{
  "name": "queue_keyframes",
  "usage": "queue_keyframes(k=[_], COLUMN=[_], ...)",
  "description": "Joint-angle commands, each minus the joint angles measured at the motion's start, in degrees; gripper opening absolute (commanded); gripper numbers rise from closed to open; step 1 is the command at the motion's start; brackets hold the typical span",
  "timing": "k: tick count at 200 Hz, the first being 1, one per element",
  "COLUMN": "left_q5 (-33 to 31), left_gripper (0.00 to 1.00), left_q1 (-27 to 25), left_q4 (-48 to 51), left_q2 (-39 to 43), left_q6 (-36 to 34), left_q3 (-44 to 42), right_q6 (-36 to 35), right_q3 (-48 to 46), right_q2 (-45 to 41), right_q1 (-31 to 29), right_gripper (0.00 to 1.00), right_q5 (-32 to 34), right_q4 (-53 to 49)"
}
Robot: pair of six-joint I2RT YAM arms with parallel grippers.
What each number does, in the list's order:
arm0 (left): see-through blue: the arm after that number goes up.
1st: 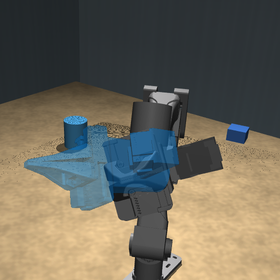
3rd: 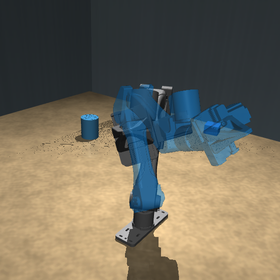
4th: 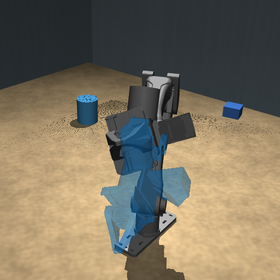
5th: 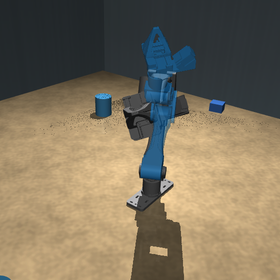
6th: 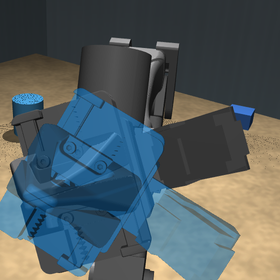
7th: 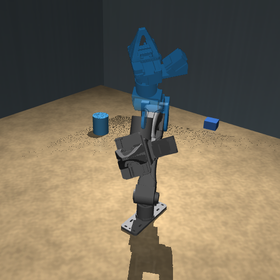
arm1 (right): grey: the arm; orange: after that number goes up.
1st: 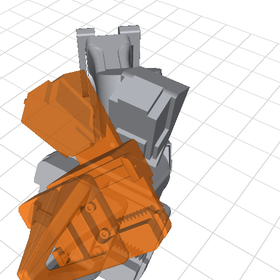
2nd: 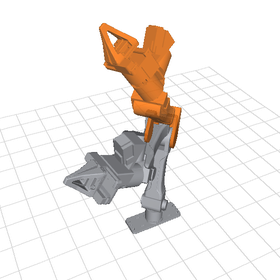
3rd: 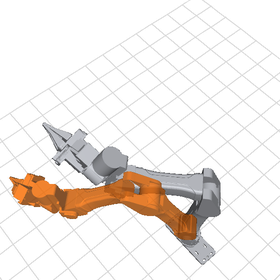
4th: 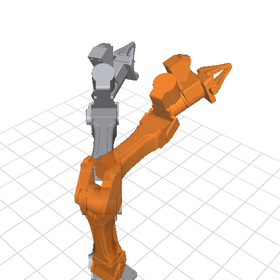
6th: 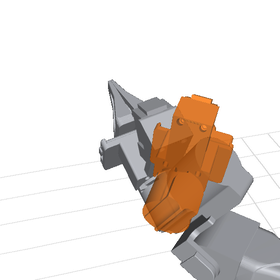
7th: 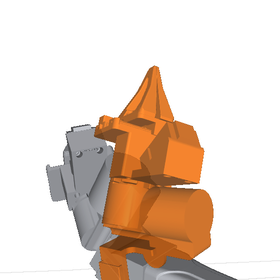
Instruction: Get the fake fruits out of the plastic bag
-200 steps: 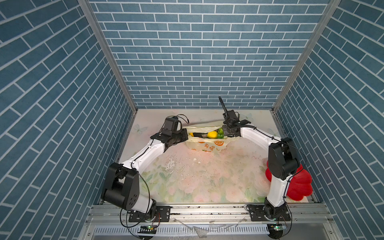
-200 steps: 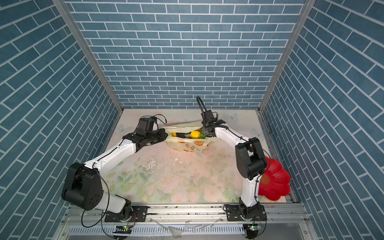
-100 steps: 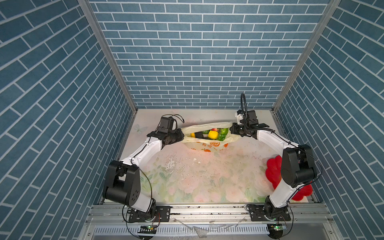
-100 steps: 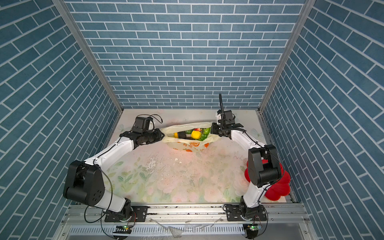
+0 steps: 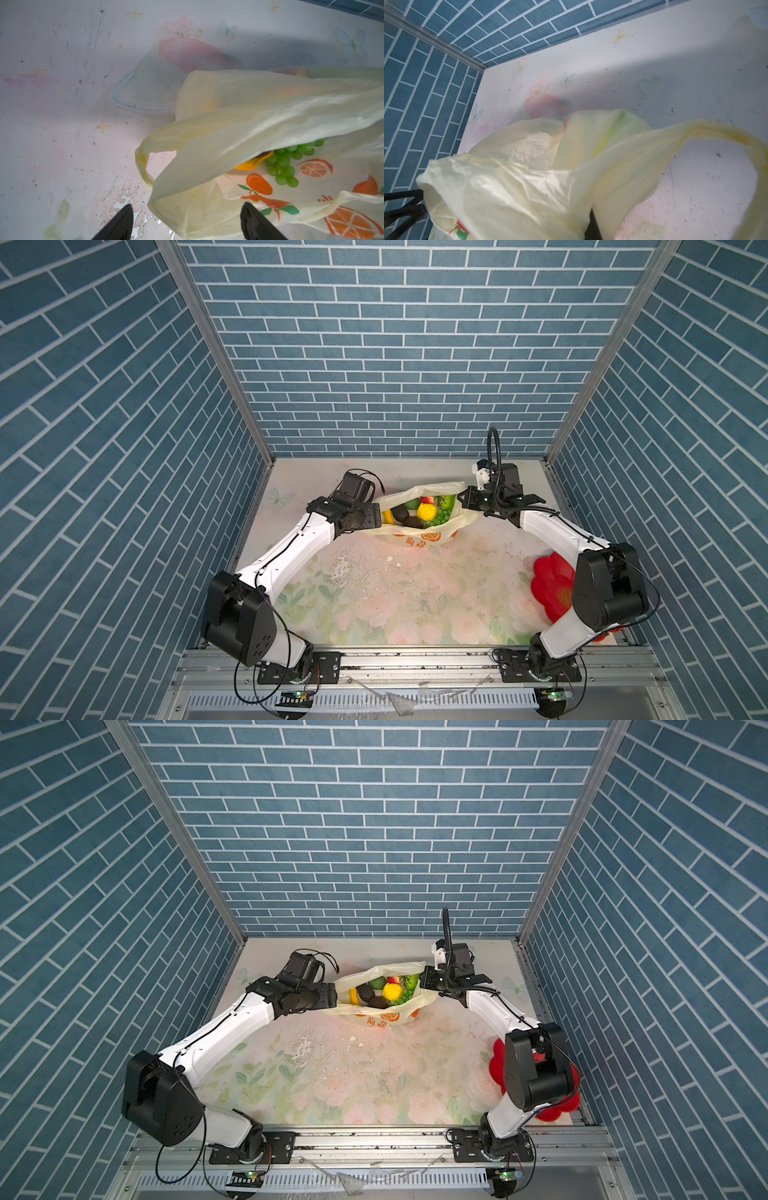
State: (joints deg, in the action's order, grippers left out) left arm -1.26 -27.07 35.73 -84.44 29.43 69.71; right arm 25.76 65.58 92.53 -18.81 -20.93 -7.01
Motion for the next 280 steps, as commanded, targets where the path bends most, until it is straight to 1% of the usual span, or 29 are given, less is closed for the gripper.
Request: queue_keyframes(k=[1,24,36,49,53,62,77,91,105,118,131,144,150,156,169,173,185,200,210,216,221,225,234,239,259,272,280], left_q5=[3.4,3.0,4.9,12.1,14.0,16.2,16.3,15.1,16.2,16.8,16.5,15.4,14.2,12.0,6.1,4.0,-2.8,-12.0,-15.3,-15.6,-14.3,-11.9,-5.8,-4.5,-5.0,-5.3,-5.5], left_gripper=[0.82,0.72,0.66,0.47,0.39,0.25,0.1,0.01,0.0,0.0,0.0,0.0,0.03,0.08,0.31,0.36,0.45,0.57,0.65,0.71,0.76,0.79,0.82,0.84,0.87,0.88,0.92], left_q1=[-0.9,-0.9,-0.2,2.7,3.7,5.6,7.0,7.2,8.5,9.2,8.5,6.9,6.0,5.0,3.0,2.5,0.2,-4.8,-8.1,-9.9,-11.0,-11.5,-11.7,-11.9,-12.5,-12.5,-12.6], left_q4=[-2.0,-3.7,-9.0,-17.4,-19.6,-23.5,-25.4,-25.8,-28.2,-30.2,-29.0,-25.7,-23.7,-21.1,-15.8,-14.0,-8.5,-2.4,-0.1,0.0,-0.4,-0.9,-2.2,-2.9,-4.2,-2.6,-1.0], left_q2=[-3.1,-6.3,-6.5,-6.3,-6.3,-6.1,-5.6,-4.7,-3.2,-2.1,-1.7,-1.8,-1.7,-1.4,0.2,0.7,2.5,3.9,4.0,3.9,3.5,3.1,1.7,0.7,-4.5,-8.7,-11.4], left_q6=[2.0,0.9,-0.3,-0.1,0.5,1.9,1.9,1.4,2.5,2.7,1.2,-0.8,-1.8,-2.5,-2.9,-2.8,-3.8,-7.8,-11.5,-14.0,-16.5,-18.1,-20.4,-21.0,-24.3,-27.2,-28.7], left_q3=[0.5,-0.9,-4.7,-10.6,-12.2,-15.5,-18.0,-19.3,-21.7,-23.1,-22.0,-19.4,-17.9,-16.5,-14.2,-13.5,-11.0,-6.6,-3.5,-2.3,-1.2,-0.5,1.2,2.0,5.9,9.2,11.2], right_q6=[1.7,3.4,5.2,8.1,9.6,12.9,19.3,24.0,27.6,28.6,28.4,28.1,27.6,26.7,24.7,23.9,21.7,19.6,18.4,17.8,17.5,17.3,16.9,16.7,16.3,16.0,15.6], right_q3=[-1.7,-1.7,-2.4,-3.9,-4.3,-5.5,-6.5,-6.4,-6.3,-5.4,-4.5,-4.1,-4.0,-3.7,-3.6,-3.5,-3.4,-3.0,-2.5,-2.3,-2.2,-2.1,-2.0,-1.9,-1.0,-0.7,-0.4], right_q2=[-2.3,-2.3,-2.0,-1.0,-0.4,1.1,3.7,6.0,7.6,8.8,9.5,9.9,9.9,9.7,9.1,8.9,8.3,7.7,7.4,7.3,7.2,7.2,7.2,7.1,7.3,7.2,7.2], right_q1=[-0.6,-0.2,0.6,2.4,3.3,5.3,8.0,9.4,10.3,10.6,10.3,10.0,9.9,9.7,9.6,9.5,9.5,9.4,9.3,9.2,9.1,9.1,8.9,8.8,8.3,8.1,7.9], right_gripper=[0.0,0.0,0.0,0.0,0.0,0.0,0.0,0.0,0.0,0.0,0.0,0.0,0.0,0.0,0.0,0.0,0.0,0.0,0.0,0.0,0.0,0.0,0.0,0.0,0.0,0.0,0.0], right_q5=[-1.8,-2.1,-3.5,-7.2,-9.1,-12.4,-17.1,-19.4,-19.7,-19.2,-18.8,-18.6,-18.4,-18.0,-16.9,-16.6,-15.8,-15.0,-14.8,-14.8,-14.8,-14.7,-14.7,-14.7,-15.2,-15.2,-15.2], right_q4=[3.9,4.2,6.5,11.3,13.8,19.5,28.3,34.4,38.6,38.9,37.9,37.5,36.6,35.2,32.2,31.2,28.0,24.8,23.2,22.5,22.1,21.8,21.5,21.3,19.9,19.3,18.6])
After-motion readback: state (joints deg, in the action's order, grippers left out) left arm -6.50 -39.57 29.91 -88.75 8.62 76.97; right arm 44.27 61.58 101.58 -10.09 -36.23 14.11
